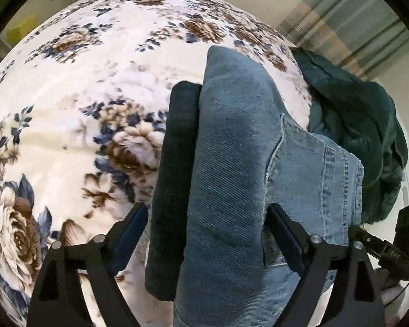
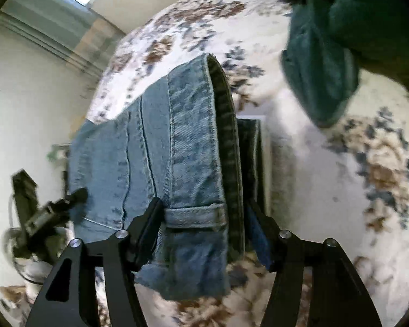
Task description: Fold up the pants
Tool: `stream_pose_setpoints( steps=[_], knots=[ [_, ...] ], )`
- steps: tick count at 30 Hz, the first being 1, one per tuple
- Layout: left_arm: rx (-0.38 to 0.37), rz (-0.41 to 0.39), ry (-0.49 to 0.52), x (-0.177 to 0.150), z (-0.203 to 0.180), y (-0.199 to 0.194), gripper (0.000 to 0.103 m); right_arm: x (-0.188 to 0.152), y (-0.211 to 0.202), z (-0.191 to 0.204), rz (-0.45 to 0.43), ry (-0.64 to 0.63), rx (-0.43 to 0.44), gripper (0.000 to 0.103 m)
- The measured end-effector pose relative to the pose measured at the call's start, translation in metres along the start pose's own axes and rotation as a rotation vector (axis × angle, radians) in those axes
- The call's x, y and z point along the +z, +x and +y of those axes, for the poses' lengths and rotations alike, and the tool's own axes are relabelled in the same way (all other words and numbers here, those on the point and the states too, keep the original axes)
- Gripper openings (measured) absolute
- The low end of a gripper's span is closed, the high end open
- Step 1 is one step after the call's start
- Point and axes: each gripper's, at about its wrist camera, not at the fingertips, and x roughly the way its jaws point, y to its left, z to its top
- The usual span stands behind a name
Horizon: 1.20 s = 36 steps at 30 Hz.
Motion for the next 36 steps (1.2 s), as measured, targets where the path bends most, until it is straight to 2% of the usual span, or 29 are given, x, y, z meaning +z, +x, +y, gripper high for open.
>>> stream_pose_setpoints(
  steps=[2,5,6,9,10,11,15,18,21,24,36],
  knots=[
    [0.017,0.002,0.016,0.001,-0.006,0.000,0.089,-0.009,-0.002,-0.002,0.001,0.018,-0.037,0.049],
    [0.071,-0.012,0.040,0.006,-0.014,-0.004,0.089,-0.029,-0.017,0.000,0.014,0.015,-0.081,0.051],
    [0.099,-0.028,0.052,0.005,-0.019,-0.010,0.089,-0.030,-0.018,0.003,0.020,0.002,-0.100,0.054],
    [0.182,-0.094,0.087,0.000,-0.033,-0.033,0.091,-0.032,-0.028,0.016,0.030,-0.053,-0.177,0.079],
    [0.199,-0.102,0.090,-0.003,-0.037,-0.040,0.094,-0.035,-0.035,0.022,0.011,-0.078,-0.207,0.092],
    [0.220,-0.106,0.094,-0.007,-0.041,-0.047,0.101,-0.037,-0.042,0.028,-0.008,-0.100,-0.253,0.097],
    [0.298,-0.139,0.127,-0.032,-0.067,-0.077,0.102,-0.055,-0.073,0.051,-0.052,-0.153,-0.380,0.103],
    [0.321,-0.153,0.144,-0.055,-0.087,-0.104,0.102,-0.072,-0.104,0.067,-0.089,-0.193,-0.446,0.103],
    [0.321,-0.151,0.143,-0.075,-0.103,-0.131,0.102,-0.090,-0.146,0.079,-0.117,-0.207,-0.474,0.103],
    [0.327,-0.169,0.151,-0.096,-0.121,-0.165,0.102,-0.110,-0.192,0.090,-0.149,-0.218,-0.459,0.103],
    [0.377,-0.333,0.210,-0.181,-0.196,-0.326,0.102,-0.208,-0.389,0.135,-0.324,-0.310,-0.412,0.103]
  ],
)
